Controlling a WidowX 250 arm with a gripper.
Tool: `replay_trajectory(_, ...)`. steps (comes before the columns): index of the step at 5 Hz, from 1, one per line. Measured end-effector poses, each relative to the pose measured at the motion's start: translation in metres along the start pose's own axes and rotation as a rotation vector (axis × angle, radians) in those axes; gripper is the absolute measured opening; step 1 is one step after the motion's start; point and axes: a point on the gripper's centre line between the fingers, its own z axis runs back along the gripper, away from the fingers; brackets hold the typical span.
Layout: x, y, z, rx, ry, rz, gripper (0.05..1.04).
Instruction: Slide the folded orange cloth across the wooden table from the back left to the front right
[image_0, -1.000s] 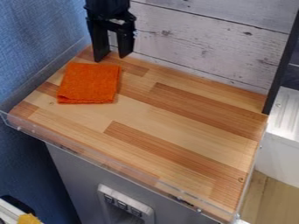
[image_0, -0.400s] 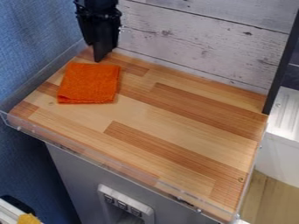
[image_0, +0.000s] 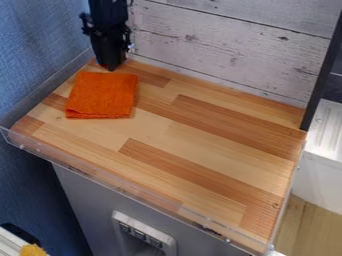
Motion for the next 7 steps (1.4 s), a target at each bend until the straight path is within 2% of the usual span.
replay_trajectory(1,0.001,0.002,-0.012,0.001,0.008,0.002,0.065)
replay_trajectory(4,0.0,0.001,-0.043,0.01,-0.002,0.004,0.059)
replay_trajectory(6,0.0,-0.003,-0.054,0.01,-0.025,0.027,0.059)
replay_trajectory(7,0.003,-0.02,-0.056,0.007,-0.028,0.045,0.059)
